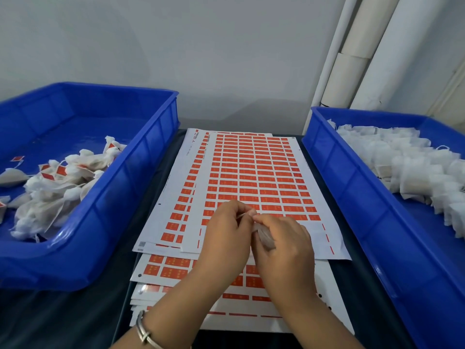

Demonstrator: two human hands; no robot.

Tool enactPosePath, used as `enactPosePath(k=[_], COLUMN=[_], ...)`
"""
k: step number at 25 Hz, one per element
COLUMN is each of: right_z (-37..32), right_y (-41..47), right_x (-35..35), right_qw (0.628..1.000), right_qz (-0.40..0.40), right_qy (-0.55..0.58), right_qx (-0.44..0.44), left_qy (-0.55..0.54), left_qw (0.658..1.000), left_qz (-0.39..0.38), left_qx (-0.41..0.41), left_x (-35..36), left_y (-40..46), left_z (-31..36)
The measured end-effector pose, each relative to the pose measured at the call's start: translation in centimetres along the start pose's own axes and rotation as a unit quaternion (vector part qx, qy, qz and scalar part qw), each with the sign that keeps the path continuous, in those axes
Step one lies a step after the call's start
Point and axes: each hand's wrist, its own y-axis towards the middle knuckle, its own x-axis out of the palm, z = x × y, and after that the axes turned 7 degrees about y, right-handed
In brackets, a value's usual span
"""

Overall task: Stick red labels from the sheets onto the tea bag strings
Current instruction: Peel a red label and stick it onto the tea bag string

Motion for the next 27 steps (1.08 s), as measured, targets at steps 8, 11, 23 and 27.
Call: enactPosePath(k=[8, 11, 23, 27], right_z=[0.4, 1.1, 2.3, 2.5], right_y=[0.0, 0.0, 2.2, 2.3], right_x=[-0.4, -0.4, -2.2, -1.9], right_qw=[0.999, 0.998, 0.486, 0.494], right_qz=[-0.001, -0.027, -0.232, -0.231], right_qy=[0.027, -0.038, 0.619, 0.614], right_qx=[0.025, -0.038, 0.572, 0.571], left_qy=[-0.022, -0.029, -0.410, -0.107], left_qw=[0.999, 0.999, 0.874, 0.986], left_qz=[0.021, 0.006, -0.245, -0.124], left_qx=[-0.011, -0.040, -0.086, 0.016], left_x=[0.6, 0.4, -2.4, -1.5], left_y=[-0.6, -0.4, 0.7, 0.2], left_z=[-0.1, 0.0, -1.6, -1.2])
